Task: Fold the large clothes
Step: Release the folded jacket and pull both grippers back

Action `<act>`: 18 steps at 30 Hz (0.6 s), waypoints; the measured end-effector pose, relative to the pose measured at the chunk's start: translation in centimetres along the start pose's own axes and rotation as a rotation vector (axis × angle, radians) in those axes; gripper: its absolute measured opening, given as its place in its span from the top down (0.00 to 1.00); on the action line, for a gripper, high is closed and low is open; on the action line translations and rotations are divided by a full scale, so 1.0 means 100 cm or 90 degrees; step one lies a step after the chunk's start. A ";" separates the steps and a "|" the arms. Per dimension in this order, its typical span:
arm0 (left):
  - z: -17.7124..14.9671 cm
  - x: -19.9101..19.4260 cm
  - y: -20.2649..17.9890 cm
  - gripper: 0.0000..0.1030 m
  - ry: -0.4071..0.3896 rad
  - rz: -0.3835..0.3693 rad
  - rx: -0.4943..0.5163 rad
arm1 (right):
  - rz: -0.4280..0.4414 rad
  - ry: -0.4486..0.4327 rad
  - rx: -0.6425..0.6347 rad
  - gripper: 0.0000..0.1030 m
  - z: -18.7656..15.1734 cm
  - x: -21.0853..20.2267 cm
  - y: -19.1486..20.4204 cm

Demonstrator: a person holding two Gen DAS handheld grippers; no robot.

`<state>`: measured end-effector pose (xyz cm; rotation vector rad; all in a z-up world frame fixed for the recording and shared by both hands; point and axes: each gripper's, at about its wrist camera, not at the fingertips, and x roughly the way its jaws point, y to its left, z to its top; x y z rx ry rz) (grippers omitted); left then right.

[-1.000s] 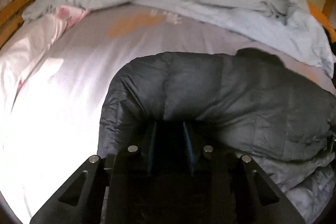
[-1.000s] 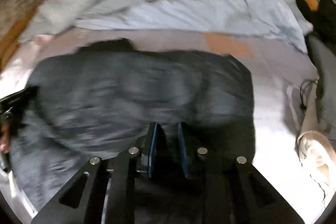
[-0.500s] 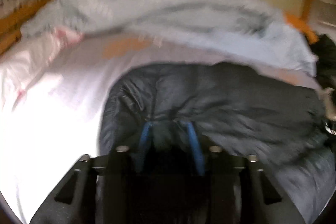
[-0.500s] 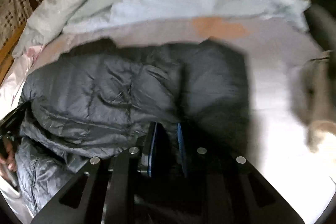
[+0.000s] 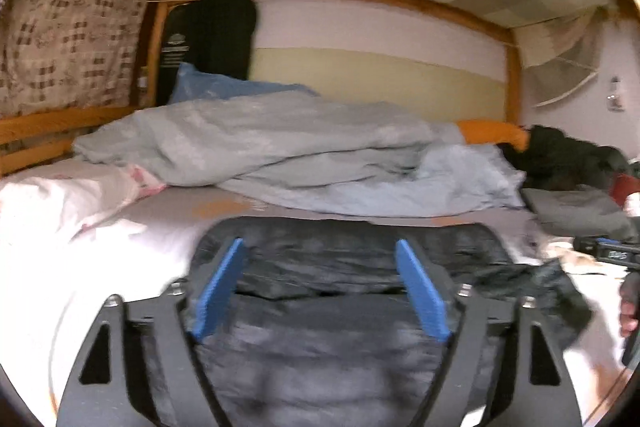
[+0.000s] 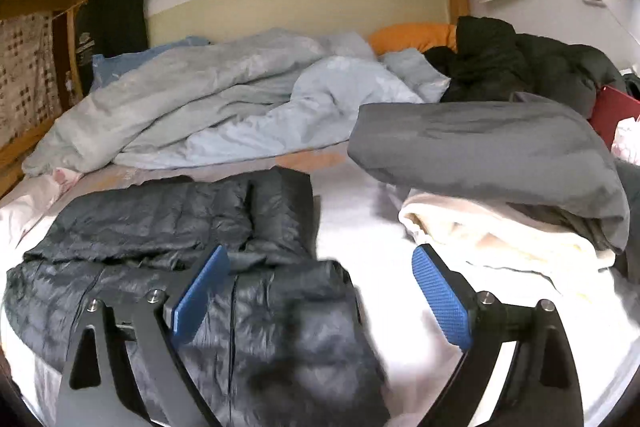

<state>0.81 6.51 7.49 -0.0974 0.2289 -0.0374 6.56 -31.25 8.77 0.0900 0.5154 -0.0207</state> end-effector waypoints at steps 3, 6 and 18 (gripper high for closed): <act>-0.004 -0.020 -0.012 0.00 -0.038 0.003 -0.024 | -0.018 -0.053 -0.014 0.07 -0.009 -0.025 -0.005; -0.008 -0.026 -0.019 0.00 -0.057 -0.016 -0.017 | -0.053 -0.072 -0.057 0.00 -0.015 -0.046 0.001; -0.033 -0.036 -0.015 0.00 -0.068 0.038 -0.009 | -0.017 -0.085 -0.034 0.00 -0.034 -0.047 -0.009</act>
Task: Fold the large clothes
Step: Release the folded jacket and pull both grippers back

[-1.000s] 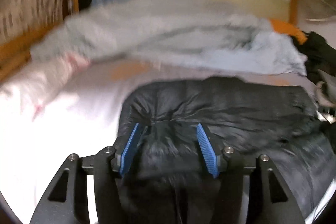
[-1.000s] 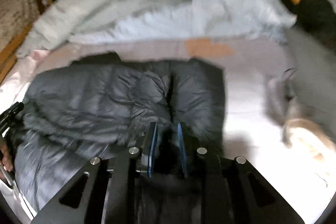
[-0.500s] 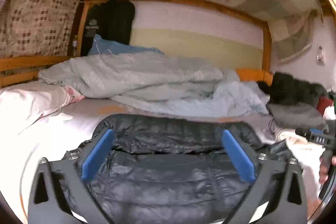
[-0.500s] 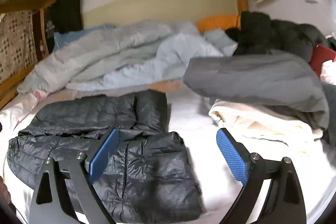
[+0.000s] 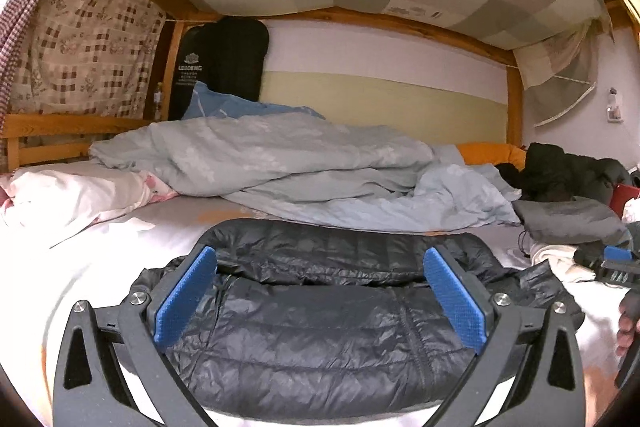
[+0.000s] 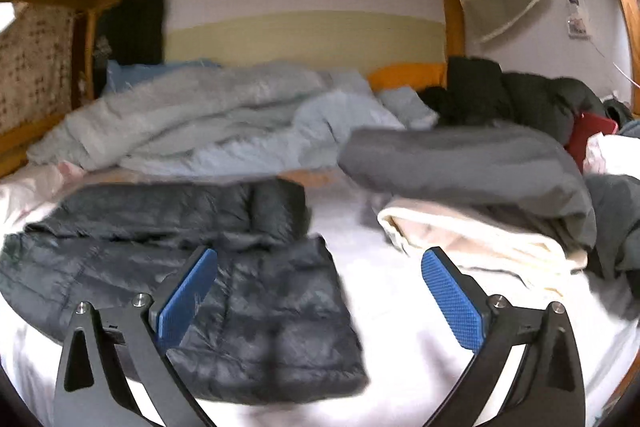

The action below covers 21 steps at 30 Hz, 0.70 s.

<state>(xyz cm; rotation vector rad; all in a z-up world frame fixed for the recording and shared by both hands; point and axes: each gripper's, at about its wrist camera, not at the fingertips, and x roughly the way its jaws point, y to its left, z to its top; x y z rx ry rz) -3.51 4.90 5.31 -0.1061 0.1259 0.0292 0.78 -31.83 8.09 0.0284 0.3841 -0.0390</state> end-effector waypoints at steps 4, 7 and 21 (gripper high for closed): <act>-0.009 0.003 -0.004 0.00 0.002 0.015 0.004 | -0.009 -0.039 -0.004 0.00 0.002 -0.008 -0.004; -0.016 0.004 -0.005 0.00 -0.005 0.008 0.008 | 0.006 -0.077 -0.027 0.05 -0.001 -0.016 0.001; -0.064 0.019 0.019 0.00 0.137 -0.032 0.012 | 0.077 -0.027 -0.039 0.05 -0.027 -0.011 0.005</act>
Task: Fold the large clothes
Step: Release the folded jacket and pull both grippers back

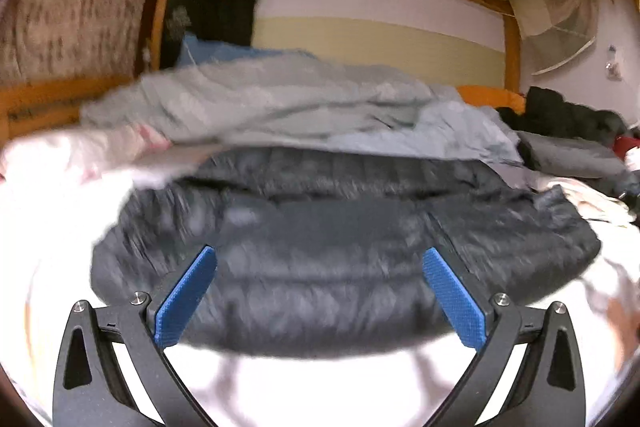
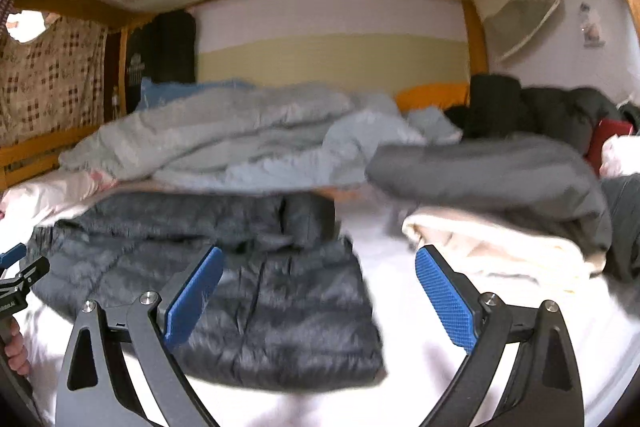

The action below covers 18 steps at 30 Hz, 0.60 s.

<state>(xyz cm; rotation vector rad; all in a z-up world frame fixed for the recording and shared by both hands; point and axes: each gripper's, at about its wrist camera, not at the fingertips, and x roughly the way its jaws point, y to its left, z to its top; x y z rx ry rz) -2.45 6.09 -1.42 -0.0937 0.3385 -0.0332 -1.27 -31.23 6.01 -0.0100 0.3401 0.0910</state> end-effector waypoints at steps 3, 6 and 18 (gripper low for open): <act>-0.010 0.006 -0.003 0.00 0.035 -0.001 0.033 | 0.024 0.034 -0.041 0.05 -0.011 0.006 0.015; -0.014 0.007 -0.008 0.00 0.051 0.000 0.083 | 0.075 0.073 -0.102 0.05 -0.020 0.013 0.042; -0.013 -0.003 -0.011 0.21 0.073 0.041 0.312 | 0.061 0.175 -0.312 0.05 -0.067 0.036 0.116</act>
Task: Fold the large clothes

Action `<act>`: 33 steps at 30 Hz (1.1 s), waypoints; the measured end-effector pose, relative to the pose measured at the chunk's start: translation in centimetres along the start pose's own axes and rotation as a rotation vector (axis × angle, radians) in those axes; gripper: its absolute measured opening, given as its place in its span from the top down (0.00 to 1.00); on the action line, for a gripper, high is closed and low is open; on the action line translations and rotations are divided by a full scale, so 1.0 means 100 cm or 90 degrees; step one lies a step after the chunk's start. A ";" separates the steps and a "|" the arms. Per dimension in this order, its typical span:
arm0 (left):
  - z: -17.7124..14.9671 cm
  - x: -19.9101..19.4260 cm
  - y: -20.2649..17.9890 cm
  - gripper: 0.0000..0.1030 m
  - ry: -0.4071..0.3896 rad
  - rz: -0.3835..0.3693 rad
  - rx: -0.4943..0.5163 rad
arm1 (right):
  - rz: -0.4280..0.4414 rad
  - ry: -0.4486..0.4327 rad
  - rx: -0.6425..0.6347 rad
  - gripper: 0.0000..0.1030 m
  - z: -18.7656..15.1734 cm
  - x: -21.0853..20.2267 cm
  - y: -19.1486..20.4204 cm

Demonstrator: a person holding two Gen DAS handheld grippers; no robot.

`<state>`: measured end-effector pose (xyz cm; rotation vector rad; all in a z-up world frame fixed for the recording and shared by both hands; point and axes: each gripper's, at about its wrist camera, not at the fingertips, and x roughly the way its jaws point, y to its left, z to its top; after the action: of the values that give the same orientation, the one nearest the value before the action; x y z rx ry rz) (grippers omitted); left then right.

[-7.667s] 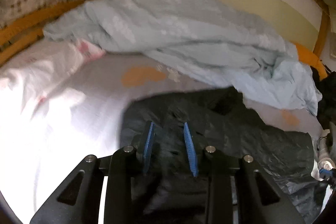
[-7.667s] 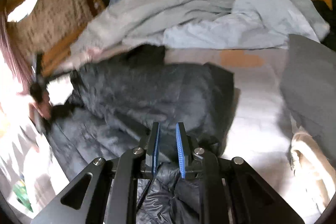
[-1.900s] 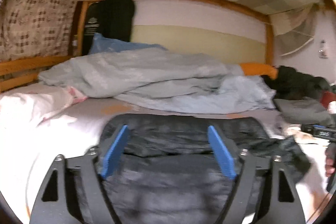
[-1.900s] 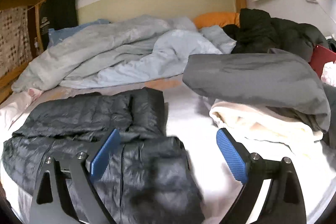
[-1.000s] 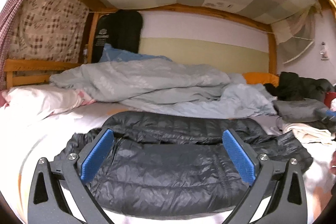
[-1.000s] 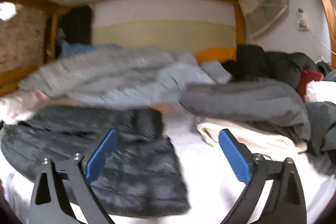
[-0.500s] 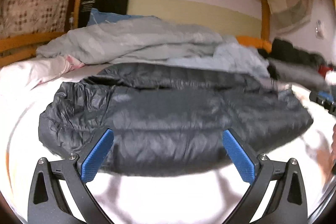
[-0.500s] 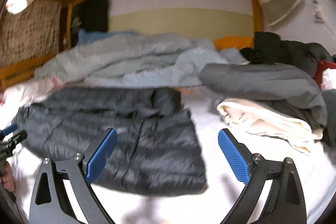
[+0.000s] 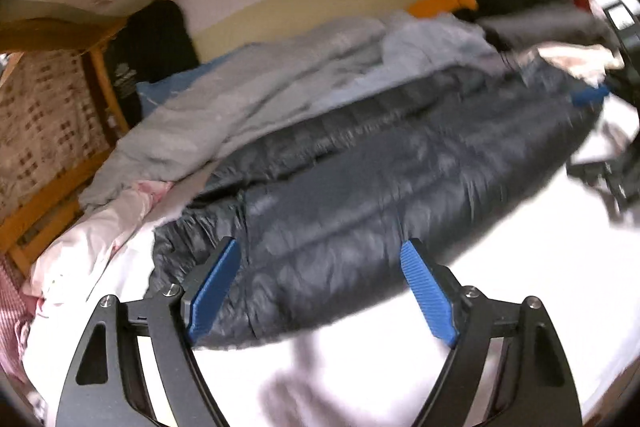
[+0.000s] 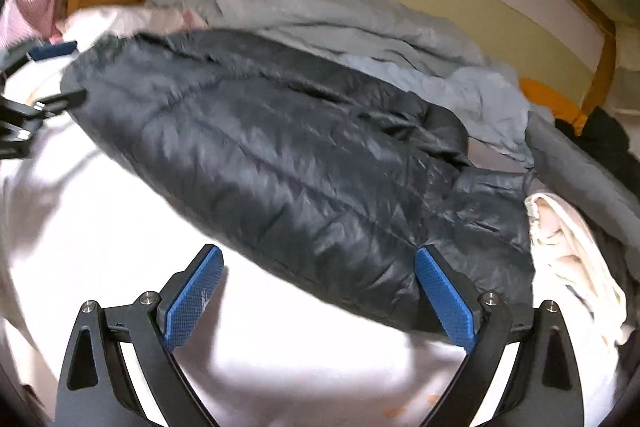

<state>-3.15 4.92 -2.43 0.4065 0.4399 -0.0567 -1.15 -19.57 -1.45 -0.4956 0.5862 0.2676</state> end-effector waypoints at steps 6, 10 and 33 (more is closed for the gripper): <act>-0.019 0.032 -0.009 0.20 0.056 0.147 0.056 | -0.033 0.018 0.046 0.05 -0.003 0.009 -0.016; -0.021 0.049 0.009 0.20 0.076 0.183 -0.016 | -0.091 0.025 0.034 0.05 -0.003 0.015 -0.021; 0.022 -0.079 0.036 0.86 0.068 0.147 -0.035 | -0.055 -0.033 0.097 0.83 -0.006 -0.136 -0.036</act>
<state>-8.92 7.11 4.05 0.4057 0.4967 0.2012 -11.01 -24.34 7.37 -0.3643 0.5283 0.1527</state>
